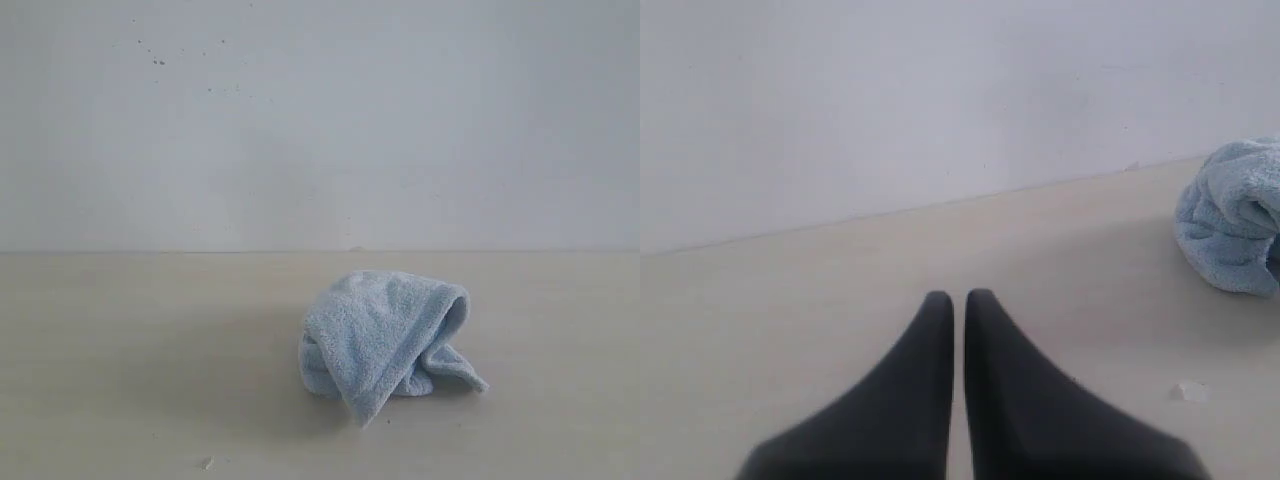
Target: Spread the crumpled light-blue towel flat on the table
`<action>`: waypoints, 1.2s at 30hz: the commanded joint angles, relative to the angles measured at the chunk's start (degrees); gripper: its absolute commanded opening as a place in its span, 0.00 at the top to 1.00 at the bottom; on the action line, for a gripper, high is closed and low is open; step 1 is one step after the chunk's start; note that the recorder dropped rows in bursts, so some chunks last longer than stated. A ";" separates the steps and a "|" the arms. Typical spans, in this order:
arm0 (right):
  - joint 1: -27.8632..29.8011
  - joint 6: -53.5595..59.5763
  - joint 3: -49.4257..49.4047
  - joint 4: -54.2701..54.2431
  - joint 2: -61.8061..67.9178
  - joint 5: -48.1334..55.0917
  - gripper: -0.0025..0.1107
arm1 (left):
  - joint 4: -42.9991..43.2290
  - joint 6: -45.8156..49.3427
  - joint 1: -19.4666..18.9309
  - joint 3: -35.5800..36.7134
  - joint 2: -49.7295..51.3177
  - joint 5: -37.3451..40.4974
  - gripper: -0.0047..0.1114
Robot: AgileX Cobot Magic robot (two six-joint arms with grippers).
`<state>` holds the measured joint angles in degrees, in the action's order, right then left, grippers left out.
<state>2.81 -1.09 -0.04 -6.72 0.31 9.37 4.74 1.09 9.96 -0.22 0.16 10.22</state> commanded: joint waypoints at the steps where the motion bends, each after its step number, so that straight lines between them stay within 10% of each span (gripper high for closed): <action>1: -0.11 -0.08 0.04 -0.10 -0.31 -0.96 0.98 | -0.44 0.05 -0.20 0.22 -0.16 0.13 0.92; 13: -0.11 -0.24 0.04 -0.20 -0.31 -2.48 0.98 | -0.44 0.05 -0.20 0.22 -0.16 0.13 0.92; 28: -0.11 -26.91 0.04 -9.56 -0.31 -17.97 0.98 | -0.44 0.05 -0.20 0.22 -0.16 0.13 0.92; 36: -0.11 -24.28 8.93 -9.57 -0.31 2.70 0.98 | -0.44 0.05 -0.20 0.22 -0.16 0.13 0.92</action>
<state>2.81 -30.72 4.31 -16.32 0.21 3.40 4.74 1.09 9.96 -0.22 0.16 10.22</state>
